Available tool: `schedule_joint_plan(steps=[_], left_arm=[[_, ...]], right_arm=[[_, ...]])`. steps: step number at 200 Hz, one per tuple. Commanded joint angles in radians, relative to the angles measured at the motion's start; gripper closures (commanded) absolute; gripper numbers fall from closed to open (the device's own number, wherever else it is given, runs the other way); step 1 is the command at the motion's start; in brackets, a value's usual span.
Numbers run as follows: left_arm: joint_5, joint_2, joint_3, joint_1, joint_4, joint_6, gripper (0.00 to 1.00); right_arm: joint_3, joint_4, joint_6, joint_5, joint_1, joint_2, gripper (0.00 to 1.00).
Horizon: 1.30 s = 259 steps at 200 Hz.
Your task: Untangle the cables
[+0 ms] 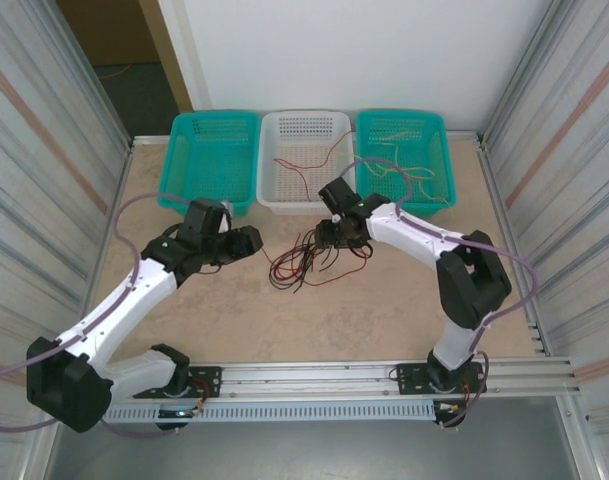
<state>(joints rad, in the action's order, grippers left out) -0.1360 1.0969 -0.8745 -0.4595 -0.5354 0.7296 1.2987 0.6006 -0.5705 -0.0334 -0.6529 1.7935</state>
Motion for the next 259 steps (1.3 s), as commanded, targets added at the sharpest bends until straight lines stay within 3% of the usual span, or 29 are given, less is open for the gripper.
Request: schedule_joint_plan(steps=[1,68,119,157,195,259], left_arm=[[-0.002,-0.057,0.057,0.029,-0.015,0.037,0.4],[-0.084,-0.07,0.071,0.069,0.015,0.036,0.41],[-0.111,-0.069,0.077,0.07,0.049,0.033,0.42],[-0.147,-0.063,0.049,0.07,0.126,0.004,0.42],[-0.229,-0.046,0.028,0.059,0.34,0.006,0.41],[-0.258,0.022,-0.08,-0.041,0.46,-0.096,0.33]], right_arm=[[0.036,-0.046,-0.061,-0.034,0.006,0.045,0.44],[0.077,-0.143,-0.035,0.0,0.046,0.15,0.52],[0.076,-0.171,-0.012,-0.013,0.025,0.125,1.0],[0.034,-0.158,0.056,-0.016,-0.056,-0.081,1.0],[0.048,-0.145,0.091,0.109,-0.087,-0.317,1.0],[0.194,-0.116,0.113,0.193,-0.091,-0.447,1.0]])
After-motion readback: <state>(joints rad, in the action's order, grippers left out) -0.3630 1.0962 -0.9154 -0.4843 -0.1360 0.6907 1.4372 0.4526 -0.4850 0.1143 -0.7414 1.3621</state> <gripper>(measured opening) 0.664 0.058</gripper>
